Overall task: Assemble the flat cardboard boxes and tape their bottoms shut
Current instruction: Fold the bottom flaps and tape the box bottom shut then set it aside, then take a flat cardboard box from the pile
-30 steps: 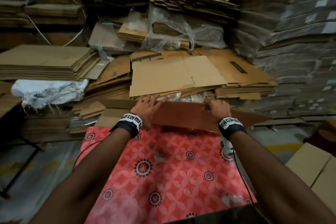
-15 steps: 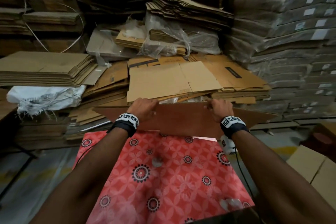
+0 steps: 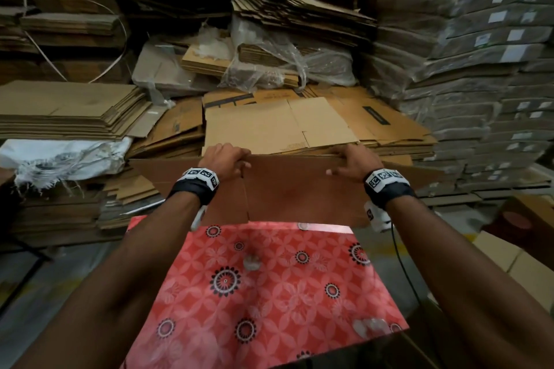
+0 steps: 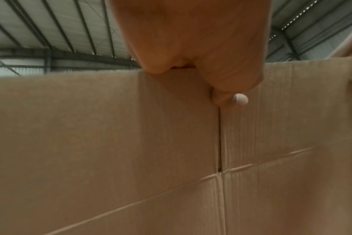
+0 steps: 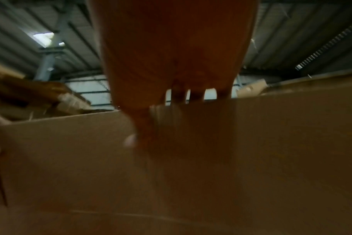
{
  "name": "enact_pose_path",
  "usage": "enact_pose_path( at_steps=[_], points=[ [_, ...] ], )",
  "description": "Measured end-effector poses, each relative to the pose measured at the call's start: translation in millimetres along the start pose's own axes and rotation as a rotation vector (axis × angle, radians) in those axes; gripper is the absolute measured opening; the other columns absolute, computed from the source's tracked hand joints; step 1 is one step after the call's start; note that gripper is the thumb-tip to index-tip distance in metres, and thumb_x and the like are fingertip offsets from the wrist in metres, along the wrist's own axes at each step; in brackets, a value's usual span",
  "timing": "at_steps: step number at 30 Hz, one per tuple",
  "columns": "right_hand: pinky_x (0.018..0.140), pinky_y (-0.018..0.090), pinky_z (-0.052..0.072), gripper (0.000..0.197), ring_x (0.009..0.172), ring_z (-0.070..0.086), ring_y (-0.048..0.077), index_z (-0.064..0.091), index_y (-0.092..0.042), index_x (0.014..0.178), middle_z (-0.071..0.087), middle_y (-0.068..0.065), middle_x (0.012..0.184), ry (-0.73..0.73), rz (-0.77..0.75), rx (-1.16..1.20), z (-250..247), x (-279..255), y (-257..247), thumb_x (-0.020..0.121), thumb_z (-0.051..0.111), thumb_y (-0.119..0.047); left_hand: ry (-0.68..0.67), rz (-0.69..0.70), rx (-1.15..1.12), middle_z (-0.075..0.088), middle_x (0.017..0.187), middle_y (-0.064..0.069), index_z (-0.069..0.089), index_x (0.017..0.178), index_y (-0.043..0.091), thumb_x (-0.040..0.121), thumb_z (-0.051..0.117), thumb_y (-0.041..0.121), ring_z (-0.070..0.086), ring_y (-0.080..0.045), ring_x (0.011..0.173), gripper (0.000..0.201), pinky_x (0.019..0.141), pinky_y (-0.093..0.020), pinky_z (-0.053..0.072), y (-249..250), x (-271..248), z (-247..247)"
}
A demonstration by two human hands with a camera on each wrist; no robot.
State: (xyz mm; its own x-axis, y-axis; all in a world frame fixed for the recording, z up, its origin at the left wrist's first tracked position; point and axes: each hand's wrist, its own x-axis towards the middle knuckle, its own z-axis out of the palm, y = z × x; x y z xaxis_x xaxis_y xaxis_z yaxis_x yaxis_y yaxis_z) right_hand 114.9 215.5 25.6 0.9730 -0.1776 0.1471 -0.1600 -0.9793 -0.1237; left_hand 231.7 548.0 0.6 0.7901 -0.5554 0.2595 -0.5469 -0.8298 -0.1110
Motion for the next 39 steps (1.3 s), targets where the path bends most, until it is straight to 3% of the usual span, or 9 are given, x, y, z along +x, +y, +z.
enact_pose_path(
  at_steps=[8,10,13,18,20,25,30,33,39],
  points=[
    [0.088,0.042,0.051,0.067,0.116,0.063,0.037,0.053,-0.04,0.146,0.067,0.011,0.127,-0.147,-0.04,-0.087,-34.8,9.2,8.8,0.085,0.074,-0.058,0.028,0.029,-0.017,0.072,0.114,-0.019,0.06,0.14,0.028,0.099,0.059,0.052,0.065,-0.042,0.108,0.048,0.08,-0.04,0.047,-0.2,0.5,-17.4],
    [0.087,0.041,0.048,0.059,0.114,0.062,0.038,0.056,-0.028,0.143,0.063,0.015,0.129,-0.189,-0.024,-0.055,-33.8,11.2,7.6,0.092,0.068,-0.054,0.026,0.026,-0.036,0.072,0.114,-0.019,0.06,0.14,0.027,0.099,0.059,0.052,0.065,-0.043,0.108,0.048,0.08,-0.04,0.047,-0.9,1.2,-21.4],
    [0.079,0.038,0.045,0.05,0.105,0.062,0.037,0.063,-0.011,0.122,0.062,0.018,0.12,-0.123,-0.002,-0.098,-30.8,13.0,0.5,0.097,0.061,-0.055,0.006,0.007,-0.085,0.071,0.119,-0.017,0.06,0.141,0.026,0.098,0.06,0.051,0.064,-0.041,0.112,0.049,0.083,-0.04,0.048,-6.0,3.8,-29.8],
    [0.087,0.044,0.05,0.043,0.104,0.061,0.038,0.064,-0.015,0.108,0.064,0.016,0.115,-0.03,-0.024,-0.141,-51.1,22.2,-17.0,0.095,0.062,-0.056,-0.198,0.027,-0.186,0.073,0.105,-0.01,0.067,0.131,0.024,0.087,0.062,0.07,0.068,-0.032,0.097,0.064,0.083,-0.043,0.056,-30.1,26.8,-57.3],
    [0.088,0.043,0.049,0.041,0.109,0.06,0.039,0.065,-0.018,0.116,0.063,0.016,0.118,0.012,-0.042,-0.142,-69.1,29.1,-23.8,0.096,0.063,-0.053,-0.214,0.054,-0.176,0.073,0.102,-0.01,0.068,0.129,0.021,0.083,0.058,0.077,0.068,-0.031,0.093,0.074,0.082,-0.045,0.057,-42.0,41.1,-71.0],
    [0.089,0.043,0.049,0.041,0.112,0.061,0.034,0.063,-0.023,0.133,0.068,0.01,0.12,0.133,-0.092,-0.178,-114.0,48.0,-31.4,0.097,0.064,-0.042,-0.114,0.102,-0.101,0.069,0.093,-0.011,0.07,0.116,0.013,0.098,0.064,0.046,0.065,-0.034,0.091,0.038,0.068,-0.033,0.04,-54.8,69.3,-117.8],
    [0.081,0.039,0.042,0.033,0.108,0.062,0.034,0.064,-0.021,0.132,0.067,0.012,0.114,0.206,-0.131,-0.179,-142.8,67.9,-29.2,0.1,0.062,-0.032,-0.011,0.07,-0.112,0.072,0.103,-0.01,0.072,0.111,0.027,0.08,0.051,0.063,0.067,-0.037,0.095,0.052,0.083,-0.047,0.055,-65.2,110.1,-142.5],
    [0.085,0.045,0.048,0.026,0.104,0.062,0.037,0.067,-0.023,0.124,0.068,0.011,0.106,0.267,-0.134,-0.155,-152.0,91.8,-16.5,0.099,0.062,-0.028,0.033,0.05,-0.069,0.073,0.107,-0.008,0.075,0.108,0.029,0.09,0.063,0.03,0.064,-0.038,0.1,0.022,0.086,-0.045,0.051,-53.5,128.3,-164.8],
    [0.077,0.04,0.043,0.029,0.1,0.065,0.033,0.066,-0.026,0.129,0.069,0.009,0.106,0.389,-0.19,-0.193,-162.4,167.5,18.6,0.102,0.059,-0.032,0.187,0.016,0.065,0.069,0.105,-0.015,0.067,0.129,0.03,0.095,0.061,0.028,0.064,-0.038,0.097,0.034,0.074,-0.037,0.041,-49.9,196.7,-169.8]
  ],
)
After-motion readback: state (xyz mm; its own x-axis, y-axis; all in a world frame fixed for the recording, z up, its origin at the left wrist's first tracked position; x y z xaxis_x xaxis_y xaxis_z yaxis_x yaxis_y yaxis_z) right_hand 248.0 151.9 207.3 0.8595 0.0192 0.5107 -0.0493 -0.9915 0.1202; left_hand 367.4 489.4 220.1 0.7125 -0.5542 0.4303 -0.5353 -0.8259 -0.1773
